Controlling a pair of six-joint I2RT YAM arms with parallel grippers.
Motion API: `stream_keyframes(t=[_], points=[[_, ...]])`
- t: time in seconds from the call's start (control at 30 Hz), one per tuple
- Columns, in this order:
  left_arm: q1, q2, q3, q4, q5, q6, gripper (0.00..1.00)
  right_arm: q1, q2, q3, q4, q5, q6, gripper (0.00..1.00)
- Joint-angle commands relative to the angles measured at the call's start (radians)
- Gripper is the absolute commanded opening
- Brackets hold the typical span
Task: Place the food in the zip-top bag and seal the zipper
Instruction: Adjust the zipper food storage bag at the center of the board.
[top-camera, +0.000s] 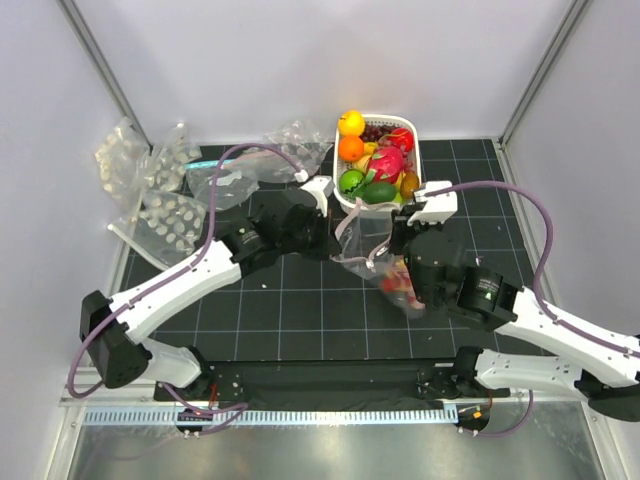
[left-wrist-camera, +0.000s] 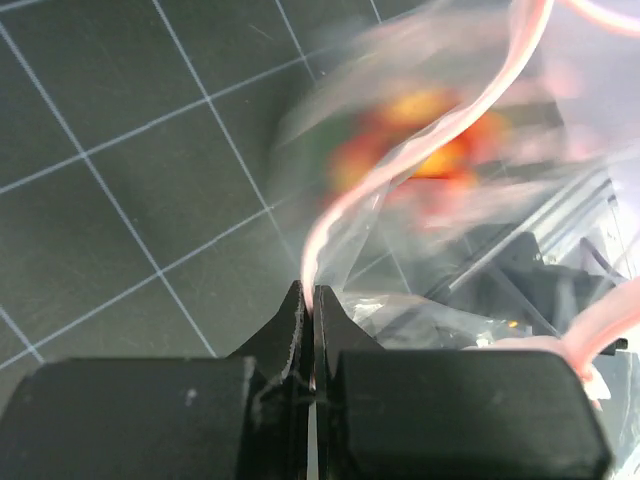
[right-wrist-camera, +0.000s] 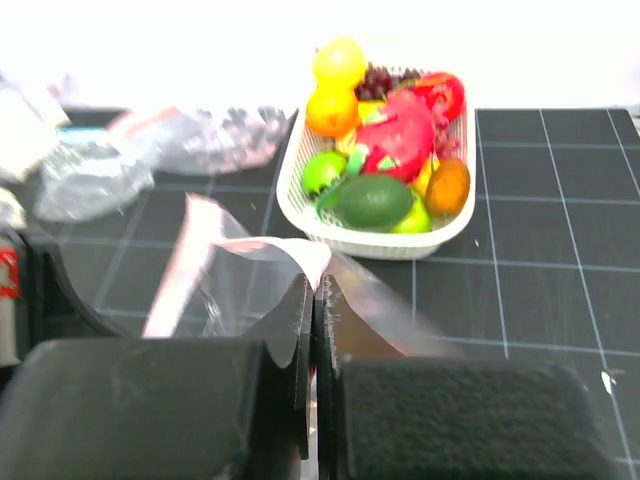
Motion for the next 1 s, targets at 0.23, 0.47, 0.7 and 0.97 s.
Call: stream_keyframes(t=[0.23,0.47,0.7,0.97], points=[[0.038,-0.409,-0.083,-0.037,-0.55,0.052,0.0,0.002,0.093,0.005,0.129,-0.111,0.003,0.01],[0.032,-0.328,-0.1,-0.04,-0.587,0.087,0.0,-0.062,0.131,-0.07,0.203,-0.297,0.052,0.03],[0.038,-0.152,-0.123,0.006,-0.675,0.129,0.0,-0.153,0.323,-0.009,0.146,-0.463,0.127,0.34],[0.052,-0.145,-0.143,0.034,-0.667,0.126,0.0,-0.211,0.3,-0.053,0.163,-0.517,0.159,0.49]])
